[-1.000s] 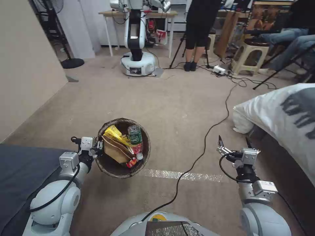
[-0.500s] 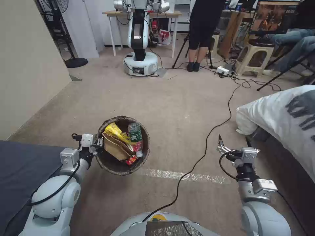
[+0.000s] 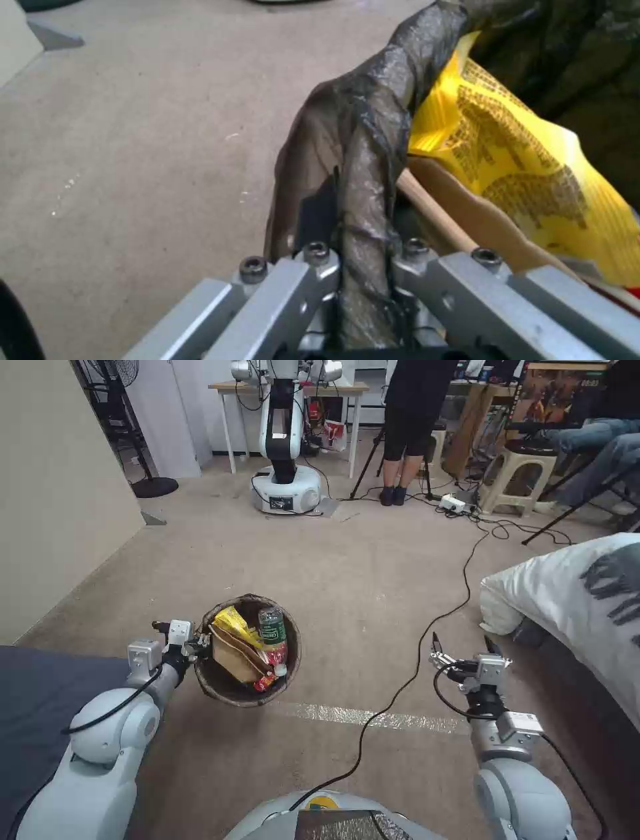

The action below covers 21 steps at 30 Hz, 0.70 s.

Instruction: Pick up the trash bin, then pick up the garbage from the floor and place it into the trash bin.

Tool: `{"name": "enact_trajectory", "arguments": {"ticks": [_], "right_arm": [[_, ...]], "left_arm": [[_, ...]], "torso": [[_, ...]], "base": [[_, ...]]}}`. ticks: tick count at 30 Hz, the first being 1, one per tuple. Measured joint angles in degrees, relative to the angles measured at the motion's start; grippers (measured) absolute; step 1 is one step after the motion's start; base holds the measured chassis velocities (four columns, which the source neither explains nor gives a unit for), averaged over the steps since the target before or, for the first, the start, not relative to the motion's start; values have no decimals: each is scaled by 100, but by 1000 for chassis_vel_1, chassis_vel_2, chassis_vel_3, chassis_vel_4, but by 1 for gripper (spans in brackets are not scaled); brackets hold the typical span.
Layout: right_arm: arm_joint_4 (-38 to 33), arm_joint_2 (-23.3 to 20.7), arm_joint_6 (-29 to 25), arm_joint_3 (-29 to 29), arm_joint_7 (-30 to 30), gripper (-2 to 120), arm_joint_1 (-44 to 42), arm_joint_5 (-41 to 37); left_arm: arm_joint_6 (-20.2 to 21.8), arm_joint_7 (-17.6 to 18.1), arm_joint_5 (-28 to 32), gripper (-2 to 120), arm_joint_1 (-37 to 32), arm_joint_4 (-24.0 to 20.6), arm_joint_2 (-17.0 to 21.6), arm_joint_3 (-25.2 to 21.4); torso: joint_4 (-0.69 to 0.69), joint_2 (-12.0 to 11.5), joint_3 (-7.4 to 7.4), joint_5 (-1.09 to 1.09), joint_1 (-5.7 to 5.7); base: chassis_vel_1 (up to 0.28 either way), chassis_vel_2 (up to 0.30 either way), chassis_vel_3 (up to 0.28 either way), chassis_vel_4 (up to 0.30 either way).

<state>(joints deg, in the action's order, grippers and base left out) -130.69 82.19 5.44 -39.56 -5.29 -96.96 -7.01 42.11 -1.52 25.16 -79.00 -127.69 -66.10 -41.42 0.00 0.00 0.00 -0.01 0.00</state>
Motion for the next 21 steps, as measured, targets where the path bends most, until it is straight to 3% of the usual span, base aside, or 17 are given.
{"name": "enact_trajectory", "arguments": {"ticks": [11,21], "right_arm": [[124,-172,211,309,-214,100,289,-95],[159,-92,212,318,-215,100,281,-96]], "left_arm": [[2,85,387,3,770,957,242,295],[19,86,616,3,895,1403,203,494]], "torso": [[1,0,0,0,0],[0,0,0,1,0]], "base": [[0,0,0,0],[0,0,0,0]]}}
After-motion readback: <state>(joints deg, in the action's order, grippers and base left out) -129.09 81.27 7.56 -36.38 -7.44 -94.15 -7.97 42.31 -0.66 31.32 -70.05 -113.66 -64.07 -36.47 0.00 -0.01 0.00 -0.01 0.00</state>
